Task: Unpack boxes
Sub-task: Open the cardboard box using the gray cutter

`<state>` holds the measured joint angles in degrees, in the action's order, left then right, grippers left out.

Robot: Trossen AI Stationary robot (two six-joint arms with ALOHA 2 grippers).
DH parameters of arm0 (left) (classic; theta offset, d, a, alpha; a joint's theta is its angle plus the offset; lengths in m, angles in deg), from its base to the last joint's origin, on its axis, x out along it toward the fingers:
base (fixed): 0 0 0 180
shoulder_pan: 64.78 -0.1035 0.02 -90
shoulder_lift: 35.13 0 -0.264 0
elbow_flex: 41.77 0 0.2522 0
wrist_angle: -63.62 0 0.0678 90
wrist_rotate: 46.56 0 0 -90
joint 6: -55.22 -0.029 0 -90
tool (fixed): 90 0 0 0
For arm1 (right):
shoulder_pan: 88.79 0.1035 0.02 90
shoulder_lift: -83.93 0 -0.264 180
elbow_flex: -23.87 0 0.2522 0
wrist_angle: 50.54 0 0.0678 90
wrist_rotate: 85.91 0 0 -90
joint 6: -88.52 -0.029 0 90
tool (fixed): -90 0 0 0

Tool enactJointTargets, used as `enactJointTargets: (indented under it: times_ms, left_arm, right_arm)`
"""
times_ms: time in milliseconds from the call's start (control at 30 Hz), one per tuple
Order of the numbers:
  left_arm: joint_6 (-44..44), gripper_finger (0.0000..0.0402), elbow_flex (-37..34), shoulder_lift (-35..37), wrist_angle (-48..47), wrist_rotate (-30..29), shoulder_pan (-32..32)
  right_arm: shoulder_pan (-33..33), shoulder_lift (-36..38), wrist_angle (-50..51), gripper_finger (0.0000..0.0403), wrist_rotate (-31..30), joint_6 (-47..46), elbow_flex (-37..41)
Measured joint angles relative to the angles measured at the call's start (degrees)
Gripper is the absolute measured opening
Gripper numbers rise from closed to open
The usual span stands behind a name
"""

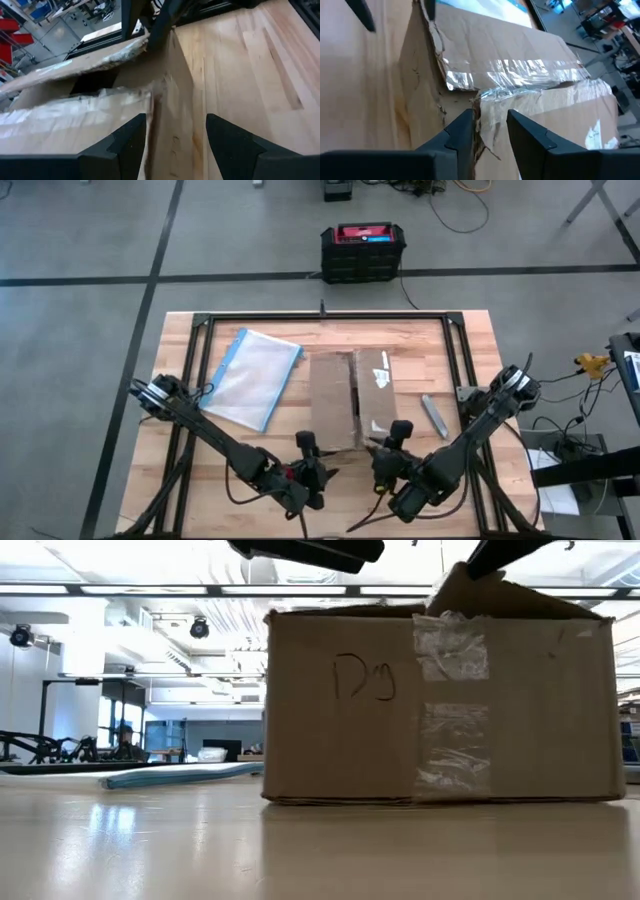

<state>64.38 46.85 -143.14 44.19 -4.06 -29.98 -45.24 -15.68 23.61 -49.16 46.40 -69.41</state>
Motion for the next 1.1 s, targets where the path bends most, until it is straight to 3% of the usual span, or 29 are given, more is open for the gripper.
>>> enactJointTargets:
  times_ms: [267, 600, 800, 967, 1100]
  left_arm:
    - [-1.20, 0.0192, -0.53, 0.02, -0.15, -1.21, -0.09]
    - [-1.16, 0.0192, -0.53, 0.02, 0.12, -1.24, -0.35]
    - [0.18, 0.0192, -0.53, 0.02, 0.70, -1.23, -0.46]
    - [0.58, 0.0192, -0.53, 0.02, 0.70, -1.23, -0.51]
    - [0.86, 0.0192, -0.53, -0.54, 1.20, -1.23, -0.82]
  right_arm:
    - [-0.05, -2.63, -0.45, 0.0094, 1.20, 3.18, 0.41]
    - [-1.01, -4.85, -0.57, 0.0151, -2.20, 3.34, 0.41]
    - [-3.67, -4.85, 0.21, 0.0162, -2.66, 3.32, 0.43]
    - [-4.51, -4.74, 6.78, 0.0147, -5.34, -1.57, 0.05]
    - [-4.57, -4.69, 19.62, 0.0113, -5.03, -13.04, -1.04]
